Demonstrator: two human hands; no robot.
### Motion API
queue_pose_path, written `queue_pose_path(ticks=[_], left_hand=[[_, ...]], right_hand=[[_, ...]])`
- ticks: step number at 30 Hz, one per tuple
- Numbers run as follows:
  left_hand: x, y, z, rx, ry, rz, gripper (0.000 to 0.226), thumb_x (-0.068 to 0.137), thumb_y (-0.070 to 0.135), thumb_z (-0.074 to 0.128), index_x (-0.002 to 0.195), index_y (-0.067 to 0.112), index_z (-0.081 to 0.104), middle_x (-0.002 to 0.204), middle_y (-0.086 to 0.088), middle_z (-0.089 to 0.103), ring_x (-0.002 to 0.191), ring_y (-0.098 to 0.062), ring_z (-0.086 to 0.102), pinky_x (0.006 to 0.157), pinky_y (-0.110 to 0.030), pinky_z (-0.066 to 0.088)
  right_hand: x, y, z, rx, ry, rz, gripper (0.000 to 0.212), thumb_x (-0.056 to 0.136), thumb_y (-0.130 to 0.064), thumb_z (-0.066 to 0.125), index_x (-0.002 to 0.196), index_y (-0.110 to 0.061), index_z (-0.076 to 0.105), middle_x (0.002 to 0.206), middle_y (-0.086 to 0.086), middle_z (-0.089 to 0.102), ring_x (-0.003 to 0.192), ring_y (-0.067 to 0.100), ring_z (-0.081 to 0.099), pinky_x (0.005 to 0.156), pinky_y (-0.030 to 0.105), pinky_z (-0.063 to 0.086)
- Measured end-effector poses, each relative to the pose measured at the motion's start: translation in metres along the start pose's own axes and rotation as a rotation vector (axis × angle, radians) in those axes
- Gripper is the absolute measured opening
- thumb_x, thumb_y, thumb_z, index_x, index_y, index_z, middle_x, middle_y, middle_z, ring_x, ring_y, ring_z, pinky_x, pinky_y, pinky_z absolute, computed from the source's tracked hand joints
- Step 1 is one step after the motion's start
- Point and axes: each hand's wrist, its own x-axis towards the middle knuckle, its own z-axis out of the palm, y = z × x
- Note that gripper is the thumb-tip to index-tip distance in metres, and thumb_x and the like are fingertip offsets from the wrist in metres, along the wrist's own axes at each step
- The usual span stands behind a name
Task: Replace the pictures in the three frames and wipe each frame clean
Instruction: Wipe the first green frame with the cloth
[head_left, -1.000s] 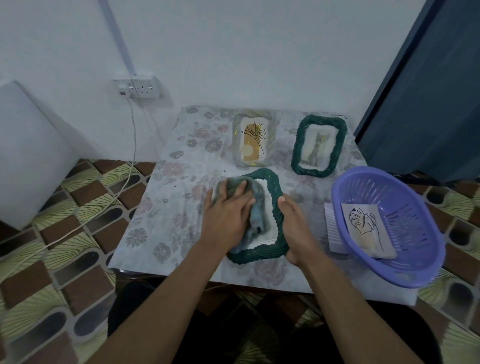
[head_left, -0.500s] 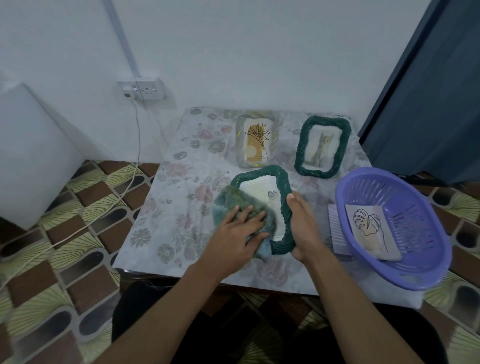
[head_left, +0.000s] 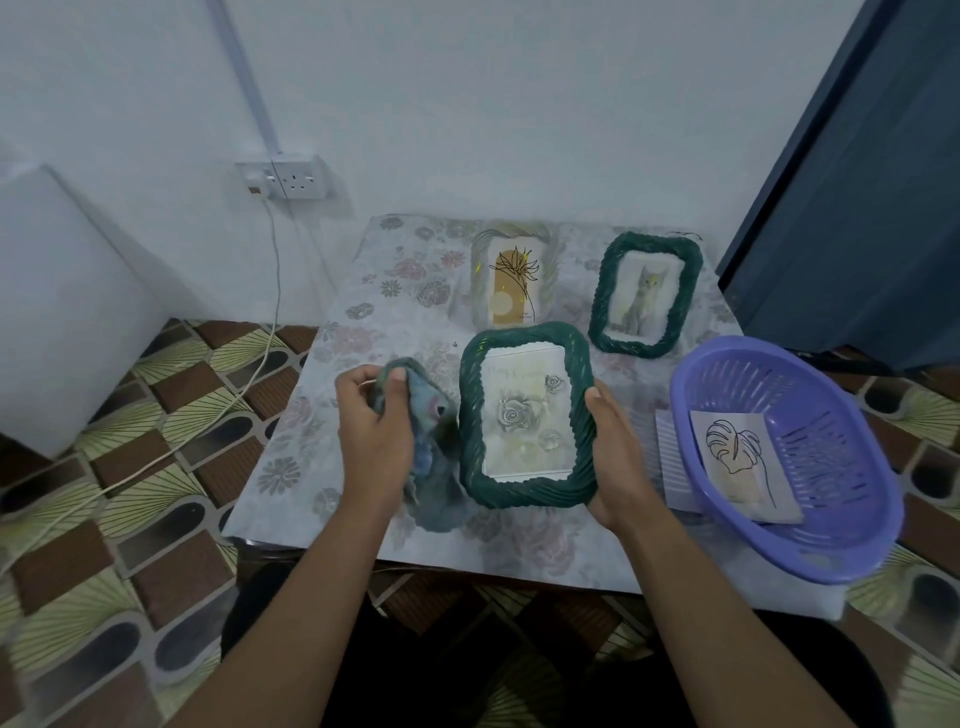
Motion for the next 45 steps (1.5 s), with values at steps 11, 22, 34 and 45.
queue_pose_path(ticks=[11, 22, 34, 45], left_hand=[[-0.014, 0.025, 0.024, 0.000, -0.232, 0.003, 0.008, 0.092, 0.017, 0.068, 0.097, 0.022, 0.066, 0.093, 0.000, 0.070, 0.083, -0.012, 0.069, 0.074, -0.029, 0.057], [-0.030, 0.011, 0.031, 0.603, -0.398, 0.534, 0.018, 0.096, 0.023, 0.060, 0.111, 0.017, 0.067, 0.105, 0.001, 0.062, 0.084, -0.017, 0.060, 0.074, -0.036, 0.054], [-0.033, 0.018, 0.044, 0.596, -0.326, 0.636, 0.017, 0.091, 0.013, 0.059, 0.099, 0.007, 0.072, 0.093, -0.007, 0.067, 0.074, -0.020, 0.063, 0.064, -0.026, 0.048], [-0.037, 0.027, 0.047, 0.567, -0.337, 0.619, 0.014, 0.090, 0.010, 0.061, 0.097, 0.007, 0.072, 0.091, -0.006, 0.067, 0.073, -0.015, 0.059, 0.064, -0.026, 0.047]], right_hand=[[-0.004, -0.006, 0.004, 0.252, -0.138, 0.150, 0.049, 0.108, -0.041, 0.026, 0.140, -0.017, 0.055, 0.129, 0.012, 0.067, 0.114, 0.031, 0.067, 0.077, 0.042, 0.060], [0.005, -0.009, 0.019, 0.020, -0.010, -0.010, 0.050, 0.102, -0.051, 0.043, 0.136, -0.018, 0.058, 0.127, 0.010, 0.068, 0.115, 0.030, 0.067, 0.097, 0.052, 0.053], [-0.003, -0.023, 0.033, -0.029, 0.122, -0.124, 0.043, 0.105, -0.044, 0.042, 0.133, -0.017, 0.059, 0.126, 0.003, 0.068, 0.116, 0.023, 0.065, 0.102, 0.047, 0.052], [-0.014, -0.036, 0.031, -0.034, 0.164, -0.152, 0.042, 0.104, -0.046, 0.043, 0.132, -0.018, 0.059, 0.127, 0.002, 0.068, 0.119, 0.023, 0.063, 0.105, 0.049, 0.049]])
